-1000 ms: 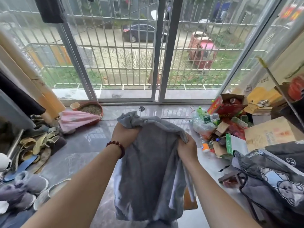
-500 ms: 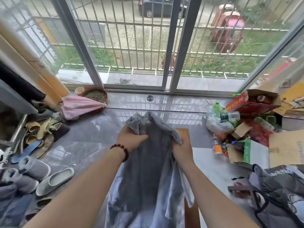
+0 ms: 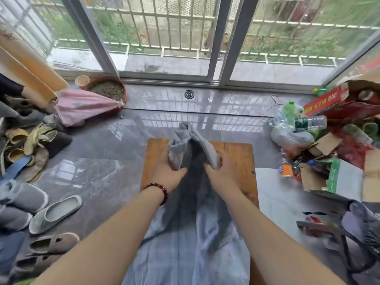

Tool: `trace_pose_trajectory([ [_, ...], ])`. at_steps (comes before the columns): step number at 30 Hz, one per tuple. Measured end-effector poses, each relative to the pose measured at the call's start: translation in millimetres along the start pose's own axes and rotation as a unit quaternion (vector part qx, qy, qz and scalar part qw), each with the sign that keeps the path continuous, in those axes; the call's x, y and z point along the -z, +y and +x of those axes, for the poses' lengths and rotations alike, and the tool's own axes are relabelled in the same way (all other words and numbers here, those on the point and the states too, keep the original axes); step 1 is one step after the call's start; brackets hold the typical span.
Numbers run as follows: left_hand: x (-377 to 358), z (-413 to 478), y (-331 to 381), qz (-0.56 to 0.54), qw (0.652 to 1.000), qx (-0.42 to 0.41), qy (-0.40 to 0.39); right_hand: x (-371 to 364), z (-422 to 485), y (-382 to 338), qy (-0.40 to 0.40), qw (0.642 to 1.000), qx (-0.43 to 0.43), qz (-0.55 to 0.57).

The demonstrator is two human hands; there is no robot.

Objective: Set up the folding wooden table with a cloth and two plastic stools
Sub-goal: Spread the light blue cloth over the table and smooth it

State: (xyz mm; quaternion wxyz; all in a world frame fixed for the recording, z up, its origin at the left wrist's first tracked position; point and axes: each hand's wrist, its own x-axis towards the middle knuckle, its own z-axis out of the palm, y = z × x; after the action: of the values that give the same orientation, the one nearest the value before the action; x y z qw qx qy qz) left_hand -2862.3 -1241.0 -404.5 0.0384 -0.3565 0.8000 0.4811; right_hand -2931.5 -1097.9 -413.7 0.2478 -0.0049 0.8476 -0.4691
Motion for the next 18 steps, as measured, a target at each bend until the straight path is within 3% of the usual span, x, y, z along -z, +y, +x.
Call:
trace_pose_trajectory([
  [4, -15, 8, -37, 0.046, 0.999, -0.01, 0.0, -18, 13, 29, 0.01, 0.999, 0.023, -0.031],
  [18, -70, -6, -109, 0.08, 0.976, 0.077, -0.187, -77, -27, 114, 0.022, 0.999, 0.009, -0.033],
])
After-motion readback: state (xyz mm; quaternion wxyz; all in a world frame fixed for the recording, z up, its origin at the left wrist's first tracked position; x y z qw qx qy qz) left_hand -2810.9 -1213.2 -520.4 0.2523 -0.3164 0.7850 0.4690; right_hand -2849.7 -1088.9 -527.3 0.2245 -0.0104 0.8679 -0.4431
